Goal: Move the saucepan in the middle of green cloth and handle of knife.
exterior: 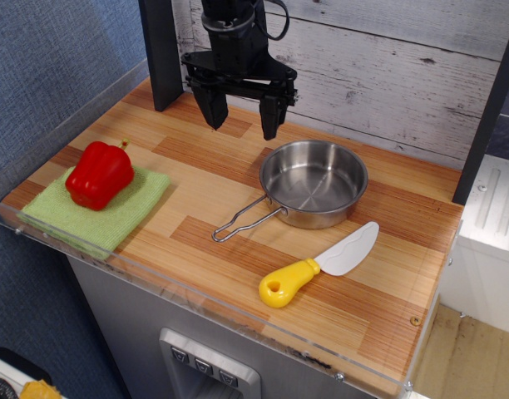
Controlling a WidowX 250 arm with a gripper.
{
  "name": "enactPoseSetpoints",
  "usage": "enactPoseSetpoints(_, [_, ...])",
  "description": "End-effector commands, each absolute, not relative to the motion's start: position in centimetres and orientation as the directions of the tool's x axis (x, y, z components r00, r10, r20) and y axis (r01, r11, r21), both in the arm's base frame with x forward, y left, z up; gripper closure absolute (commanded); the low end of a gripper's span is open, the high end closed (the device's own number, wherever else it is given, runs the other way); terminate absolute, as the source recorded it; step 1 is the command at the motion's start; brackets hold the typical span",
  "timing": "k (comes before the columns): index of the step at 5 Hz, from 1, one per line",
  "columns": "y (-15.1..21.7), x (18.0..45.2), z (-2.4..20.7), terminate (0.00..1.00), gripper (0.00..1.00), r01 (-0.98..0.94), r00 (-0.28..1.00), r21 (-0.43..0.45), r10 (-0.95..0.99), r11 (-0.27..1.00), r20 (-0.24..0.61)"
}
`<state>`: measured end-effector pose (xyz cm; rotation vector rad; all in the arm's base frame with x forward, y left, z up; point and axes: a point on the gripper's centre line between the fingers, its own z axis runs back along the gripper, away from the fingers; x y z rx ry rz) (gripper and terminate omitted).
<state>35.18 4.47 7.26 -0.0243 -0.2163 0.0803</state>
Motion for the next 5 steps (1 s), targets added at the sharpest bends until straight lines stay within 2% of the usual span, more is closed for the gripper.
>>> enactPoseSetpoints(1, [2.8,35.8,6.3,0.0,0.0,-0.048,0.975,-0.026,0.053,0.999,0.214])
enactPoseSetpoints(4, [1.9,34.7,3.2,0.0,0.0,-0.04,0.99,0.004,0.039,0.999,0.139])
enactPoseSetpoints(5, [1.7,34.4,3.0,0.0,1.0,-0.021,0.985,0.04,0.014,0.999,0.17])
